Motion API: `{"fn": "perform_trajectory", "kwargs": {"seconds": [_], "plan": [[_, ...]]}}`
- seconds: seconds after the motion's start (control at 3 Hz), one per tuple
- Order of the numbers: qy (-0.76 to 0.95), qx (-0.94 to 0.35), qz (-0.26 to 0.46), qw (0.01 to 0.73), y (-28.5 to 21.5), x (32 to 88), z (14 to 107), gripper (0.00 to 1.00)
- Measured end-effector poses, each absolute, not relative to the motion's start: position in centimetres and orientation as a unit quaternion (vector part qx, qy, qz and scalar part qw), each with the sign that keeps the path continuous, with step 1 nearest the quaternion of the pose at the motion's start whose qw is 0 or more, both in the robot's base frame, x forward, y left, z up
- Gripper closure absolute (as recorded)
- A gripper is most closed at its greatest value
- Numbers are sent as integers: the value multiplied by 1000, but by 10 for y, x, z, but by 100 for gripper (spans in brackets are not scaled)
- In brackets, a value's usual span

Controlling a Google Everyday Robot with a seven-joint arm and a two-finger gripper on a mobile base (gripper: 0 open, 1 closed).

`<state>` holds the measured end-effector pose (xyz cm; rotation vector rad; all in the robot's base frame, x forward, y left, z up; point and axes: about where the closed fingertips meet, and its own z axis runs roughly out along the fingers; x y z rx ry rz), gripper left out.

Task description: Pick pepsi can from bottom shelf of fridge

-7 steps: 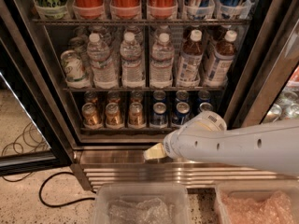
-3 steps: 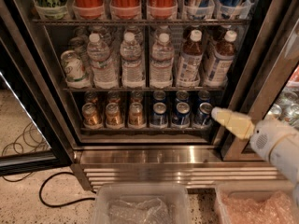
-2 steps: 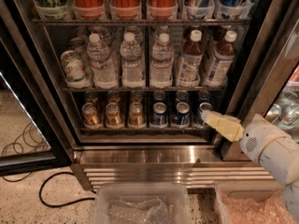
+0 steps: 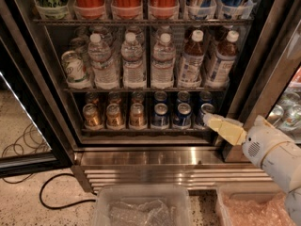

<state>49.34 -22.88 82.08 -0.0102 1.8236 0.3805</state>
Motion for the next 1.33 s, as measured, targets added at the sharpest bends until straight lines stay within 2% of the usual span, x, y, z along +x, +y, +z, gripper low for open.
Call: {"fn": "perform_trajectory", "kwargs": {"seconds": [0.67,1.33], "plan": [[750,-39,178,636,-207,455,788,0],[704,-57,196,681,-154,455,752,0]]}}
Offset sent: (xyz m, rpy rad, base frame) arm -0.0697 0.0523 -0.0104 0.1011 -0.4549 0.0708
